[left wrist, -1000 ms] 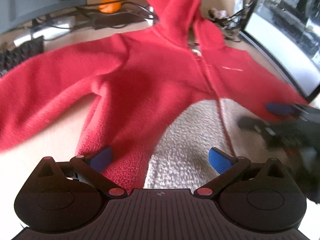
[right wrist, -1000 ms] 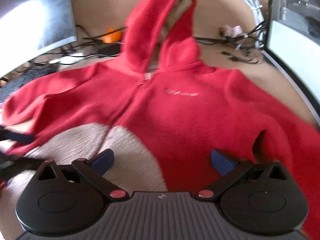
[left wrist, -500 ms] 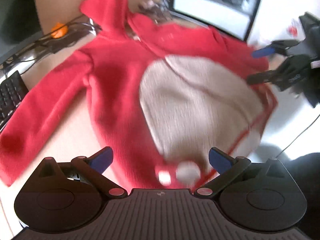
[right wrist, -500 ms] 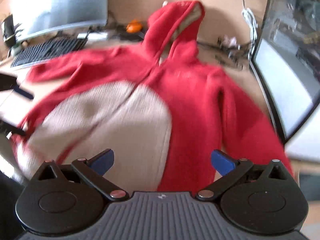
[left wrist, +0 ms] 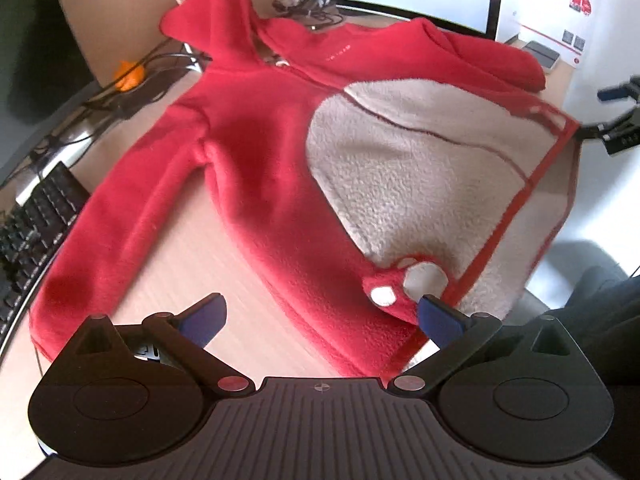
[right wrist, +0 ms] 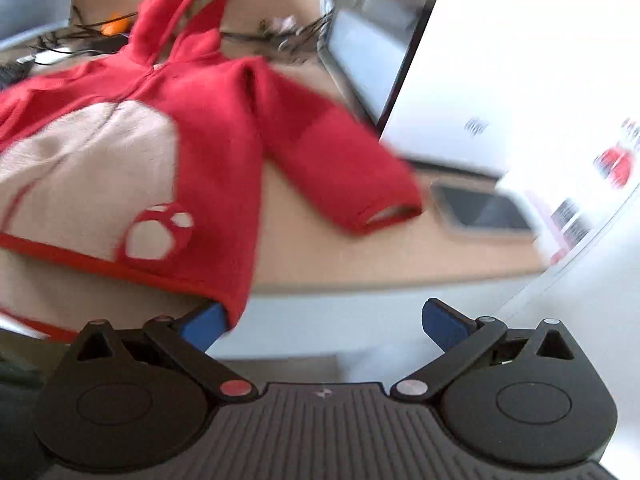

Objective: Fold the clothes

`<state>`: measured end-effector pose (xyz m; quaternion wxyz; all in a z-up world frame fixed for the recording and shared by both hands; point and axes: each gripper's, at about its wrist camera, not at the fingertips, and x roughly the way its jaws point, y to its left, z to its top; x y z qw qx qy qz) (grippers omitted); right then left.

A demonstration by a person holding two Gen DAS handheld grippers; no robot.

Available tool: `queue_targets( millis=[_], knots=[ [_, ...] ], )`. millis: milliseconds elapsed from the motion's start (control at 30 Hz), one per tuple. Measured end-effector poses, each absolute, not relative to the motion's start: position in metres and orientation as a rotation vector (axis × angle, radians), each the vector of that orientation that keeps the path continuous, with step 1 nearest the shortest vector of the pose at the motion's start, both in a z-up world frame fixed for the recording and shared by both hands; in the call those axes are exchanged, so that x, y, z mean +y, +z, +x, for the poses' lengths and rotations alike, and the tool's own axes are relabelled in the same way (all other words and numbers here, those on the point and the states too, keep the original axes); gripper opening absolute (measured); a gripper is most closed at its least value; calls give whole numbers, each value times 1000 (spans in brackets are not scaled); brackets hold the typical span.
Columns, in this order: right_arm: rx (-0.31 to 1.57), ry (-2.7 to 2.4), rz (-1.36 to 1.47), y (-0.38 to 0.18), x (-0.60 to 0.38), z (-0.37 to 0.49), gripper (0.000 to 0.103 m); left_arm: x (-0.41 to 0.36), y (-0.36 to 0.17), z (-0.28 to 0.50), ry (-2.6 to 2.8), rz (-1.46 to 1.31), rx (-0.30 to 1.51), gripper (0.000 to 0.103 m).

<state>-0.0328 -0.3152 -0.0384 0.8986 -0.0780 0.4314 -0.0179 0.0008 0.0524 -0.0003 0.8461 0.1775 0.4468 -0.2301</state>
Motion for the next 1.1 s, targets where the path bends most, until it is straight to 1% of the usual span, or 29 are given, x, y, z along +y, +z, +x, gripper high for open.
queue_targets(
  millis=[67,167,267,367,433,600,733,933,1100],
  knots=[
    [909,105,-45,-26,-320,-34,103,56,7,7,-510,317,938,103],
    [832,205,69,-1,-323,-26,103,52,16,26,-518,208,920,103],
    [749,215,197,16,-327,4,103,42,8,59,-447,149,910,103],
    [724,179,280,19,-319,54,103,32,0,93,-376,89,899,103],
    [721,184,280,18,-307,91,103,25,-5,116,-329,50,891,103],
    [708,269,163,18,-268,170,103,14,-20,159,-221,-29,904,103],
    [685,433,118,36,-245,219,103,12,-25,163,-191,-47,919,103],
    [610,591,131,67,-221,315,103,10,-33,157,-143,-64,924,103],
    [560,627,181,70,-194,376,103,9,-39,151,-108,-76,923,103]
  ],
)
